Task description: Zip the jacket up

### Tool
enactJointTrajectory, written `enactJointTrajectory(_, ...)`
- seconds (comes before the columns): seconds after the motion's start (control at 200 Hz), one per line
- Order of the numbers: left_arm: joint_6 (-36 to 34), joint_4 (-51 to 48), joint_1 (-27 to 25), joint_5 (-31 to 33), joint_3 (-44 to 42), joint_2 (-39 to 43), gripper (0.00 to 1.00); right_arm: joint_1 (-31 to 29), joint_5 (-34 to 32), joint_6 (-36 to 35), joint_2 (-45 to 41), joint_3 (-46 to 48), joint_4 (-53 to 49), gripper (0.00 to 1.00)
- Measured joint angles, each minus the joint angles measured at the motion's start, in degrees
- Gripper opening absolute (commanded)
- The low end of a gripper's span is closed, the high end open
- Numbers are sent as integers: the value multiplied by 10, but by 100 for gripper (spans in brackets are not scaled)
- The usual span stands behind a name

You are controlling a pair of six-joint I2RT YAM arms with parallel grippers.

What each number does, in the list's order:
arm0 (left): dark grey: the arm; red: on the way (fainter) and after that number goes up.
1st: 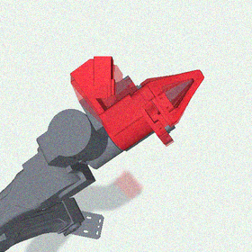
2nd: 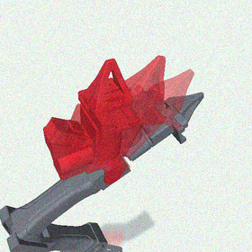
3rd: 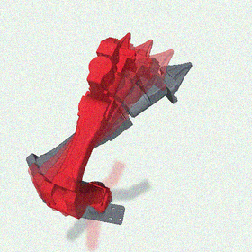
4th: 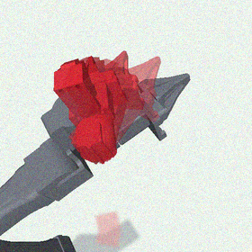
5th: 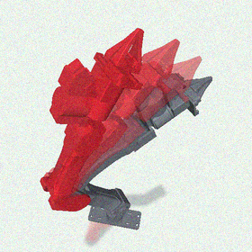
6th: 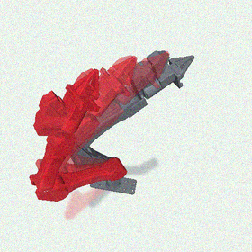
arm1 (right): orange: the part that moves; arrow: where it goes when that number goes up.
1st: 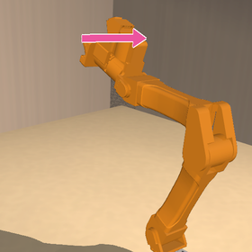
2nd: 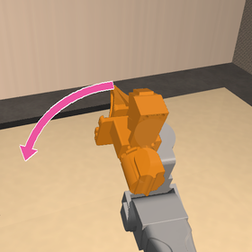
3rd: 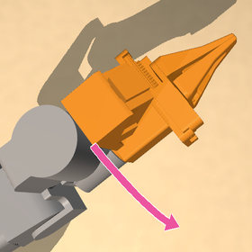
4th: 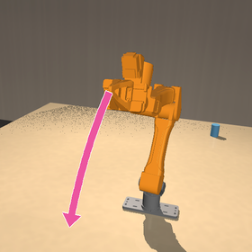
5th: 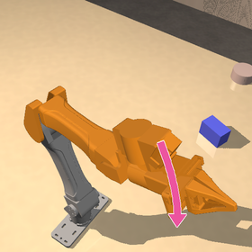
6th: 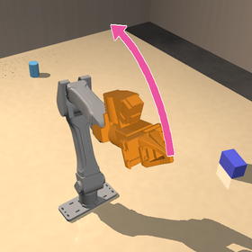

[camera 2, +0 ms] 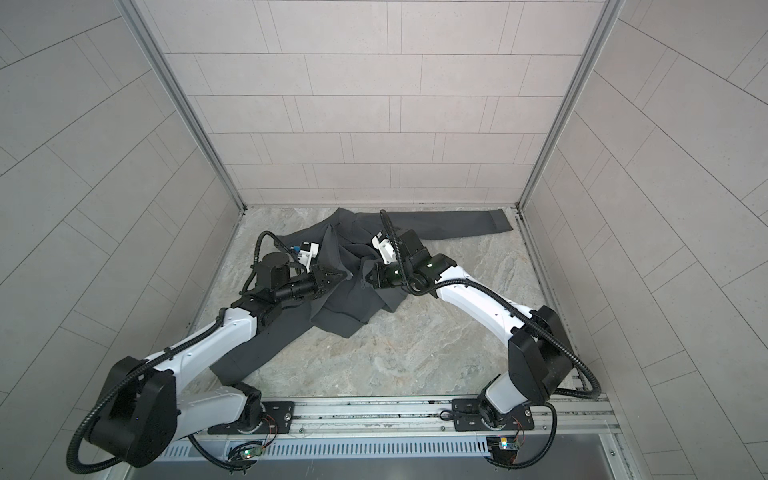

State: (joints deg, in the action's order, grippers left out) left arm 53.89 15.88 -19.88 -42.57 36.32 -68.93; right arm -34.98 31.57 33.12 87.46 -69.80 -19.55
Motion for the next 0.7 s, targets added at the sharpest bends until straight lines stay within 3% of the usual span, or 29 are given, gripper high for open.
enactJointTrajectory(0.25,-57,-57,0,-26,4,46,0,0,28,-32,3,-6,-2,0)
enactJointTrajectory(0.701,-100,-95,0,-35,7,48,0,0,85,-53,3,-17,-1,0)
